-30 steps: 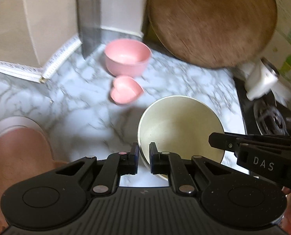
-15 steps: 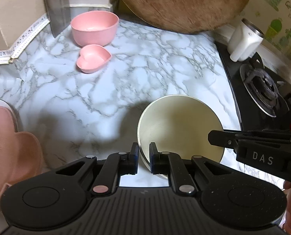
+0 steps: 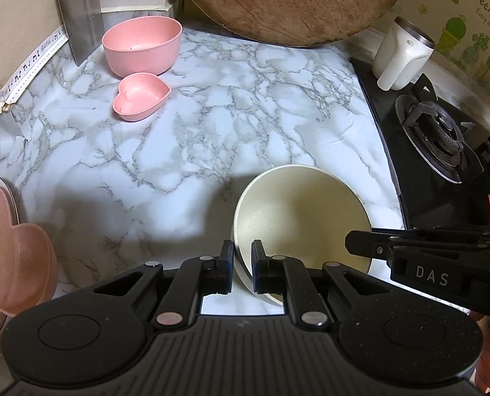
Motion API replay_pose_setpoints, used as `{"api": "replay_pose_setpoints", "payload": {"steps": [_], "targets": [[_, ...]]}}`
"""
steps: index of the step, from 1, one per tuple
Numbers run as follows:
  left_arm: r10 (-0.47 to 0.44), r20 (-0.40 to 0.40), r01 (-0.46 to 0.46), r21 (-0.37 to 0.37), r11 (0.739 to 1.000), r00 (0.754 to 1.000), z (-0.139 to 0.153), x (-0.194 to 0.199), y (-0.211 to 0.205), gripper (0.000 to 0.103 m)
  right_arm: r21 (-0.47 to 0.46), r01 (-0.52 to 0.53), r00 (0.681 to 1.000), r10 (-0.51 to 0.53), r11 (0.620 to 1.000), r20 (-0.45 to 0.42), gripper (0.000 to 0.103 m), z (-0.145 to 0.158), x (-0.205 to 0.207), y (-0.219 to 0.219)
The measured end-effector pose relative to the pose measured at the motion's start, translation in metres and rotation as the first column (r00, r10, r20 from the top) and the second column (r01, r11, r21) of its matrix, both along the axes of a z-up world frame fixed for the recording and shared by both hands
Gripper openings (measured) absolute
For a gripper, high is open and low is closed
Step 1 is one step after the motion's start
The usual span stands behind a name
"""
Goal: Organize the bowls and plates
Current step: 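Carry the cream bowl with both grippers toward the plate stack and lower it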
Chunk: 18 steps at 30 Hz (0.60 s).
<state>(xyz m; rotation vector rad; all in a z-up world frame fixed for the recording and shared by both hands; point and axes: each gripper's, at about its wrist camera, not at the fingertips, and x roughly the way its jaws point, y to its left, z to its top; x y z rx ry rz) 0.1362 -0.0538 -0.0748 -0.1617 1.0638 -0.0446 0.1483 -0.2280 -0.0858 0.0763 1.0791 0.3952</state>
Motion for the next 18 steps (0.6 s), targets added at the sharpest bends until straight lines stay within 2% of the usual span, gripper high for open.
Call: {"api": "replay_pose_setpoints", "payload": {"steps": [9,18], "targets": [[0.007,-0.007,-0.008,-0.038,0.999,1.0,0.001,0.001,0.01,0.01,-0.003,-0.003,1.0,0.003,1.0,0.014,0.024,0.004,0.002,-0.003],[0.01,0.083,-0.006,-0.046,0.999,0.996,0.019,-0.008,0.022,0.01,-0.016,-0.077,0.991,0.078,0.997,0.11,0.031,0.029,-0.001,0.005]]}}
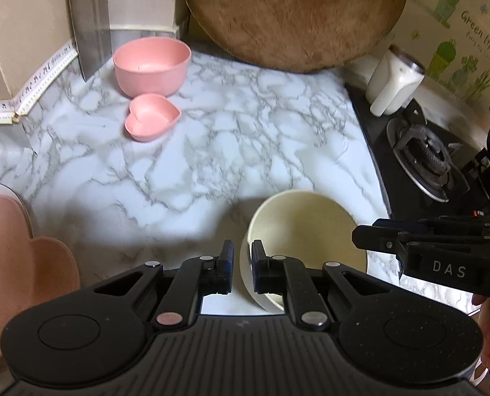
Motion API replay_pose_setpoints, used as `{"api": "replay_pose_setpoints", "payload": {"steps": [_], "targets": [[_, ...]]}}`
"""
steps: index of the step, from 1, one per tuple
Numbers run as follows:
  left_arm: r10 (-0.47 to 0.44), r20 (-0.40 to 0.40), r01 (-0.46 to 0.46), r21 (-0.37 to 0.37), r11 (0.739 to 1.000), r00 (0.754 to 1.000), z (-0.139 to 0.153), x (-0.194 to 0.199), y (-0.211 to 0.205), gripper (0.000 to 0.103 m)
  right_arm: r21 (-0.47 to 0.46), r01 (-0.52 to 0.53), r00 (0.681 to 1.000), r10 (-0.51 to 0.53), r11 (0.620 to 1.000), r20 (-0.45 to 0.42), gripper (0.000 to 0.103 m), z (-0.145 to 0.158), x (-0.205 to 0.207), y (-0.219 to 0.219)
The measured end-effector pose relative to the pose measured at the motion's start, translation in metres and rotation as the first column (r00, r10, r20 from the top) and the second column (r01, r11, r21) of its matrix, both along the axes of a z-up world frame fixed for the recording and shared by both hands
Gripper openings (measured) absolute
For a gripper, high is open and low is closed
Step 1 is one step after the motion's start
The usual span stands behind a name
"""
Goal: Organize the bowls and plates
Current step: 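Carry the cream bowl with both grippers toward the plate stack and lower it, then open both grippers and withdraw them from the cream bowl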
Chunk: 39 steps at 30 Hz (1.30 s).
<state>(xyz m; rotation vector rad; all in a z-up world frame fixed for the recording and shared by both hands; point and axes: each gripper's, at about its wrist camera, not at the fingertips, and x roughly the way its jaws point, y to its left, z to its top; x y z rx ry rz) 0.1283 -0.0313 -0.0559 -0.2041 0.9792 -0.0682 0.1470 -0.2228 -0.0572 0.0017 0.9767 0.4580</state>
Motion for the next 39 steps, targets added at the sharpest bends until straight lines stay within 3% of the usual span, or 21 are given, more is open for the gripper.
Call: {"api": "replay_pose_setpoints", "payload": {"steps": [15,18,22,23,32,39], "targets": [[0.038,0.156,-0.043,0.028,0.999,0.987,0.046,0.006,0.029,0.011,0.039,-0.087,0.991,0.083,0.995,0.105,0.059,0.046,0.026,0.03],[0.045,0.173,-0.047,0.007,0.999,0.984,0.052,0.009,0.036,0.02,0.047,-0.109,0.988,0.103,0.993,0.116,0.06,0.054,0.032,0.037],[0.073,0.235,-0.078,0.014,0.997,0.969,0.064,0.009,0.04,0.068,0.062,-0.126,0.984,0.116,0.99,0.137,0.066,0.063,0.04,0.045],[0.082,0.254,-0.09,0.02,0.996,0.964,0.067,0.01,0.041,0.071,0.063,-0.129,0.983,0.12,0.99,0.14,0.067,0.065,0.044,0.047],[0.172,0.265,-0.186,0.03,0.982,0.949,0.076,0.04,0.062,0.077,0.078,-0.129,0.976,0.113,0.989,0.188,0.101,0.077,0.081,0.061],[0.259,0.264,-0.281,0.051,0.958,0.929,0.072,0.072,0.082,0.077,0.059,-0.142,0.971,0.128,0.988,0.201,0.103,0.077,0.11,0.084]]}}
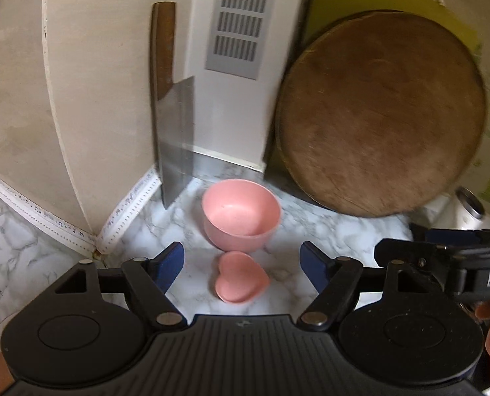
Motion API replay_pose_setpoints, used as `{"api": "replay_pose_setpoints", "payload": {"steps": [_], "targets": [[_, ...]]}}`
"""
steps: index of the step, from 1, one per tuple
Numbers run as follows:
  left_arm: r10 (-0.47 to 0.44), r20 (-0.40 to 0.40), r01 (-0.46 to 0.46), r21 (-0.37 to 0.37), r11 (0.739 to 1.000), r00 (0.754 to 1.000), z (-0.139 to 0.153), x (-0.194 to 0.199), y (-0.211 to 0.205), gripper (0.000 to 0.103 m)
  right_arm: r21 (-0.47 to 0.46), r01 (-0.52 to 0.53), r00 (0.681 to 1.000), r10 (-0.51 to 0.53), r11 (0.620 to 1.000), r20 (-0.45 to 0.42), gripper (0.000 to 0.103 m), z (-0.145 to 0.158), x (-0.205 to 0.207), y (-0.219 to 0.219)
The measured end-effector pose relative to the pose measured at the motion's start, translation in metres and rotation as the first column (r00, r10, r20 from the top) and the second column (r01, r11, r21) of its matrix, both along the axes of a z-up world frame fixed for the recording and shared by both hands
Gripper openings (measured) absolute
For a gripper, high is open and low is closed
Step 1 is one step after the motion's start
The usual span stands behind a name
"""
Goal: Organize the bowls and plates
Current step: 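Open both grippers and withdraw them from the cream bowl, then move both grippers to the pink bowl and close them on its rim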
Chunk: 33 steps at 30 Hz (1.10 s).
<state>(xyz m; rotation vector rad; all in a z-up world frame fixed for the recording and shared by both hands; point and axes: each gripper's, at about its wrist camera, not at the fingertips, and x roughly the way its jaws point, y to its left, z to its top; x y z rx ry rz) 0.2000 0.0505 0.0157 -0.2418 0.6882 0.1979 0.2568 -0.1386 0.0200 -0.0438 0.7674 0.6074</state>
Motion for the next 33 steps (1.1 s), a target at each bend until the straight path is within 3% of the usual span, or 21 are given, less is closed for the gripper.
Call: {"api": "replay_pose_setpoints", "payload": {"steps": [9,19,23,33], "targets": [[0.101,-0.018,-0.101,0.028,0.995,0.995,-0.008,0.041,0.017,0.077,-0.068,-0.017,1.0,0.019,0.998,0.026,0.103,-0.01,0.038,0.034],[0.155,-0.065,-0.149,0.087,0.985,0.986,-0.028,0.087,0.035,0.077,-0.089,-0.03,0.999,0.028,0.996,-0.023,0.101,-0.033,0.083,0.058],[0.164,-0.084,-0.152,0.137,0.979,0.983,-0.037,0.107,0.04,0.077,-0.103,-0.036,0.998,0.03,0.994,-0.056,0.096,-0.046,0.102,0.067],[0.144,-0.18,-0.129,0.092,0.987,0.973,-0.058,0.143,0.054,0.077,-0.138,-0.045,0.989,0.025,0.989,-0.144,0.073,-0.079,0.138,0.082]]}}
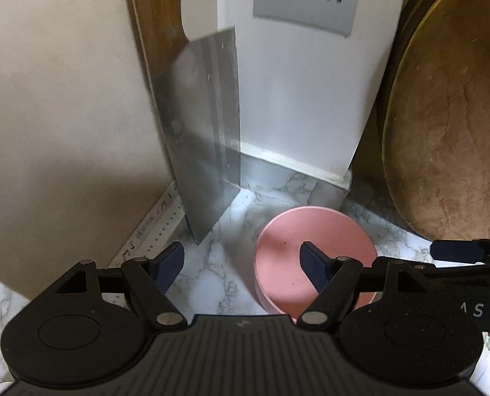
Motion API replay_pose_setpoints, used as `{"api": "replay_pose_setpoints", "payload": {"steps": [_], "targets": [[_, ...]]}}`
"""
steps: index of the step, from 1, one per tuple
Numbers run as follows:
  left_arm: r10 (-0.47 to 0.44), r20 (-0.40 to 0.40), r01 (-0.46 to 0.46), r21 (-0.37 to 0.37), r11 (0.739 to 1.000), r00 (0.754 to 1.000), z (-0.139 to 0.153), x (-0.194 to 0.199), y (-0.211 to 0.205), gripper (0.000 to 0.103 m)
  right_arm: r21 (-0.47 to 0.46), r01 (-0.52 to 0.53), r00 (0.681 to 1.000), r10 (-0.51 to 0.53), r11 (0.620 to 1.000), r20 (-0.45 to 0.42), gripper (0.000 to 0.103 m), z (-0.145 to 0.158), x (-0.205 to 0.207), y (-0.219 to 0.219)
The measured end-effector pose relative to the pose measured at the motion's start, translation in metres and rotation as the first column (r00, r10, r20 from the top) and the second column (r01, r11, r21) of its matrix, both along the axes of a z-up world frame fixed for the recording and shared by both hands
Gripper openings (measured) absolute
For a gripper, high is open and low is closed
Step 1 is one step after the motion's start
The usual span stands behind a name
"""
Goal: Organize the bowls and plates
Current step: 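Move both grippers to the pink bowl and close them on its rim, then lift the pink bowl with both grippers away from the cleaver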
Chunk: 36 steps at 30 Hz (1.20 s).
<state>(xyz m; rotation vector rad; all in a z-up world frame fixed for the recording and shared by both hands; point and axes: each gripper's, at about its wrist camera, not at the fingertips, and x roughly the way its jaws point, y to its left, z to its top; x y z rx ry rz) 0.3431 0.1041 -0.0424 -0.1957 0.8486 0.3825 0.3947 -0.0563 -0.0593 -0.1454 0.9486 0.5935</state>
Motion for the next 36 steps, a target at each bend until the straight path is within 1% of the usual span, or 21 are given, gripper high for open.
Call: {"api": "replay_pose_setpoints", "payload": {"steps": [3,4,5,6,8,9,11,13,15,17,19,22,27,30,36], "targets": [[0.008,-0.016,-0.009,-0.034,0.999,1.0,-0.005,0.005,0.006,0.076,-0.002,0.002,1.0,-0.002,1.0,-0.015,0.066,-0.005,0.005,0.005],[0.006,-0.021,-0.007,-0.043,0.999,1.0,-0.007,0.007,0.007,0.068,-0.001,0.003,1.0,-0.003,1.0,-0.022,0.061,-0.006,0.006,0.006],[0.003,-0.029,-0.004,-0.054,0.999,1.0,-0.009,0.009,0.008,0.061,-0.002,0.005,1.0,-0.005,1.0,-0.029,0.058,-0.009,0.008,0.007],[0.001,-0.035,-0.004,-0.069,0.998,0.999,-0.011,0.01,0.01,0.058,-0.001,0.002,0.999,-0.002,1.0,-0.034,0.057,-0.01,0.008,0.009],[0.008,-0.044,-0.012,-0.092,0.996,0.999,-0.014,0.013,0.012,0.046,-0.004,-0.004,0.999,0.004,1.0,-0.04,0.049,-0.013,0.01,0.011],[0.009,-0.05,-0.014,-0.101,0.995,0.999,-0.016,0.014,0.013,0.043,-0.003,-0.008,0.999,0.008,1.0,-0.047,0.048,-0.015,0.01,0.013],[0.007,-0.067,-0.015,-0.119,0.993,0.998,-0.019,0.017,0.014,0.031,-0.006,-0.012,0.999,0.012,1.0,-0.053,0.039,-0.017,0.01,0.015],[0.003,-0.072,-0.013,-0.131,0.991,0.997,-0.022,0.018,0.015,0.029,-0.01,-0.009,0.998,0.008,1.0,-0.06,0.033,-0.02,0.011,0.017],[0.003,-0.08,-0.013,-0.126,0.992,0.997,-0.023,0.019,0.014,0.025,-0.011,-0.004,0.998,0.003,1.0,-0.064,0.029,-0.022,0.012,0.018],[0.004,-0.077,-0.014,-0.137,0.99,0.997,-0.023,0.019,0.015,0.016,-0.009,-0.003,0.998,0.003,1.0,-0.068,0.02,-0.023,0.012,0.019],[-0.002,-0.078,-0.01,-0.154,0.988,0.997,-0.024,0.02,0.016,0.014,-0.014,-0.008,0.998,0.007,1.0,-0.069,0.016,-0.023,0.011,0.02],[-0.018,-0.081,0.006,-0.148,0.989,0.997,-0.026,0.021,0.012,0.008,-0.009,-0.015,0.998,0.014,1.0,-0.068,0.01,-0.023,0.009,0.02],[-0.02,-0.09,0.008,-0.136,0.991,0.996,-0.026,0.021,0.01,0.006,-0.023,-0.012,0.998,0.011,1.0,-0.056,0.009,-0.021,0.007,0.023],[-0.017,-0.086,0.005,-0.142,0.99,0.996,-0.023,0.019,0.009,0.006,-0.029,-0.012,0.999,0.01,1.0,-0.05,0.009,-0.018,0.005,0.022],[-0.018,-0.07,0.009,-0.123,0.992,0.997,-0.009,0.011,0.005,0.006,-0.021,-0.01,1.0,0.009,1.0,-0.014,0.009,0.002,-0.003,0.02]]}}
